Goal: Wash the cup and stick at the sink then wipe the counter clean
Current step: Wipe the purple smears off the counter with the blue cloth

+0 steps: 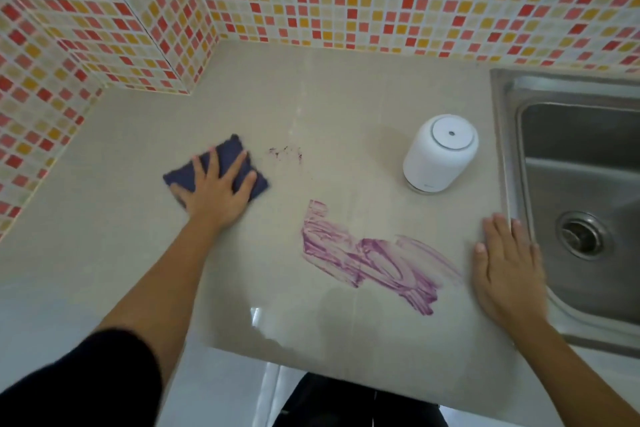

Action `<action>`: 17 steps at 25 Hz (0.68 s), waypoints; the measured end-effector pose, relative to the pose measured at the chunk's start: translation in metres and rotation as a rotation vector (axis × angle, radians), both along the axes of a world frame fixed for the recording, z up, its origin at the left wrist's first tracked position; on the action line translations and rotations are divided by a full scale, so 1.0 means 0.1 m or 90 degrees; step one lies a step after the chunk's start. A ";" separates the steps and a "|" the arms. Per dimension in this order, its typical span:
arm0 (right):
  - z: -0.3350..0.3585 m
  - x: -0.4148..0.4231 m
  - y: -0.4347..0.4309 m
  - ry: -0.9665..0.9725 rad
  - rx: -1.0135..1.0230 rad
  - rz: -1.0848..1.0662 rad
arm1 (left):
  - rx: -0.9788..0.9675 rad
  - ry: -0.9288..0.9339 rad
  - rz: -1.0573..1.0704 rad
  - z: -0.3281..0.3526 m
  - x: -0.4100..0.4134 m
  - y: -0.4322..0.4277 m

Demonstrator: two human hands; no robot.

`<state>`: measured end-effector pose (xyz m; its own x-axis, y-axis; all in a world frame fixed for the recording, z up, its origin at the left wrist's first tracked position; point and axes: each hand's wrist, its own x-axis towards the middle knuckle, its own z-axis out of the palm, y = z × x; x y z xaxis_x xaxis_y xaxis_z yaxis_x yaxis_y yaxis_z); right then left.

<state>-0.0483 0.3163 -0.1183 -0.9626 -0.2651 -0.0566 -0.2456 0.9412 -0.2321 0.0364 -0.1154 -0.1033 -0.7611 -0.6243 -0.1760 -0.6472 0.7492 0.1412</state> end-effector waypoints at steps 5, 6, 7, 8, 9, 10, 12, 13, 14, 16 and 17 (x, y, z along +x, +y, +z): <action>-0.03 0.02 -0.02 0.017 -0.001 -0.009 | 0.089 0.054 -0.265 -0.06 -0.79 0.32; -0.02 0.02 -0.02 0.017 -0.005 -0.012 | 0.118 0.072 -0.328 -0.04 -0.58 0.47; -0.02 0.02 -0.01 0.016 -0.010 -0.016 | 0.134 0.094 -0.378 -0.02 -0.28 0.57; -0.03 0.02 -0.01 0.013 -0.012 -0.018 | 0.128 0.114 -0.404 -0.04 0.08 0.55; -0.04 0.03 -0.01 0.010 -0.011 -0.016 | 0.078 0.139 -0.386 -0.09 0.37 0.41; -0.04 0.02 -0.02 0.009 -0.011 -0.016 | 0.037 0.140 -0.327 -0.11 0.53 0.17; -0.03 0.01 -0.02 0.011 -0.006 -0.017 | -0.019 0.124 -0.130 -0.12 0.40 -0.27; -0.02 0.01 -0.04 0.012 -0.008 -0.017 | -0.022 0.114 -0.057 -0.08 0.17 -0.38; -0.02 0.00 -0.03 0.014 -0.010 -0.017 | -0.022 0.124 -0.026 -0.08 -0.11 -0.37; -0.02 0.00 -0.03 0.013 -0.008 -0.015 | 0.006 0.110 -0.081 -0.04 -0.59 0.03; -0.03 -0.01 -0.03 0.010 -0.003 -0.013 | 0.048 0.111 -0.151 -0.02 -0.65 0.27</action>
<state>-0.0492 0.3129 -0.1208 -0.9684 -0.2461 -0.0403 -0.2304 0.9448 -0.2329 -0.0287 -0.0883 -0.1055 -0.9071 -0.4152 -0.0694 -0.4162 0.8600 0.2952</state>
